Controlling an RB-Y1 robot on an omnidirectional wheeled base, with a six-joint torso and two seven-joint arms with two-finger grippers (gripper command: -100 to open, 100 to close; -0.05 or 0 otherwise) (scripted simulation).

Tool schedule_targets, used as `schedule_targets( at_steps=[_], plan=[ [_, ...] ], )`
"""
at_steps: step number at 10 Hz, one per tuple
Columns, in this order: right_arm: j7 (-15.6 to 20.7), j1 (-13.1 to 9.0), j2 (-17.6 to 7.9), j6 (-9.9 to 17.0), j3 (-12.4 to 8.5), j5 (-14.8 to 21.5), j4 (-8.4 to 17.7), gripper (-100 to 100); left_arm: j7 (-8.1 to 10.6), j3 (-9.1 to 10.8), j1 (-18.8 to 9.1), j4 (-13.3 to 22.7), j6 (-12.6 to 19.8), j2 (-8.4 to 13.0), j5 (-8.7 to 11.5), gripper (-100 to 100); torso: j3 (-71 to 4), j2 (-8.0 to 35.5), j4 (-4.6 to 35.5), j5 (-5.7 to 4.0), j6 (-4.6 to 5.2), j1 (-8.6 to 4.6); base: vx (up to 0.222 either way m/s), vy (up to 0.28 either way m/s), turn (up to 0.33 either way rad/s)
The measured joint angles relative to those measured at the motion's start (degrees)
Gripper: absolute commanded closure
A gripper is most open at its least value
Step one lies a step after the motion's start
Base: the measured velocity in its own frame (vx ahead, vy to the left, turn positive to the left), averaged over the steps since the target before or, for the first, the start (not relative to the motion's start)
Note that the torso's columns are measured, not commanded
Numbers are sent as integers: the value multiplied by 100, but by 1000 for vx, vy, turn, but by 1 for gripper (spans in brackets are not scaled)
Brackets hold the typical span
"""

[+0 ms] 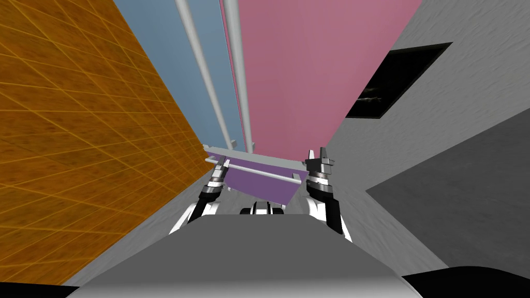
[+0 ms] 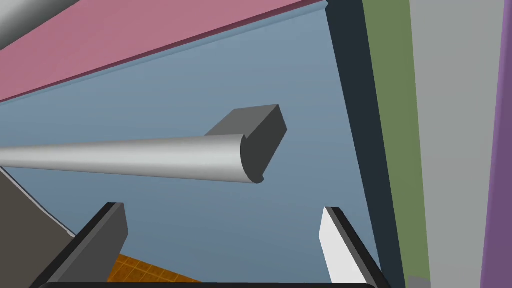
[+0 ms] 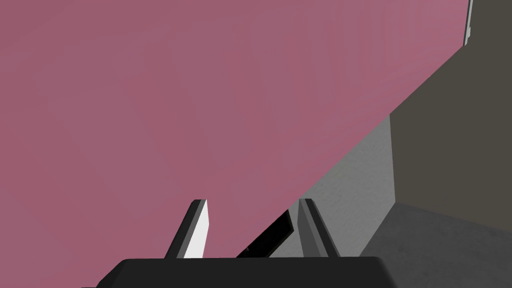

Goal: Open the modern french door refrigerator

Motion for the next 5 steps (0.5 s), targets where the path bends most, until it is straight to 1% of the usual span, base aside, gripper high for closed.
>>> schedule_targets(
  at_steps=[2, 5],
  plan=[
    [0, 0, 0, 0, 0, 0, 0, 0, -46, -9, -49, 342, -214, 21, -8, -100, -2, -4, -1, 1, 1, 2, 19, 10, -43],
    [0, 0, 0, 0, 0, 0, 0, 0, -176, -79, -153, 824, -489, 12, -57, -100, -3, -5, -1, 1, 1, 3, 22, 14, -38]
  ],
)
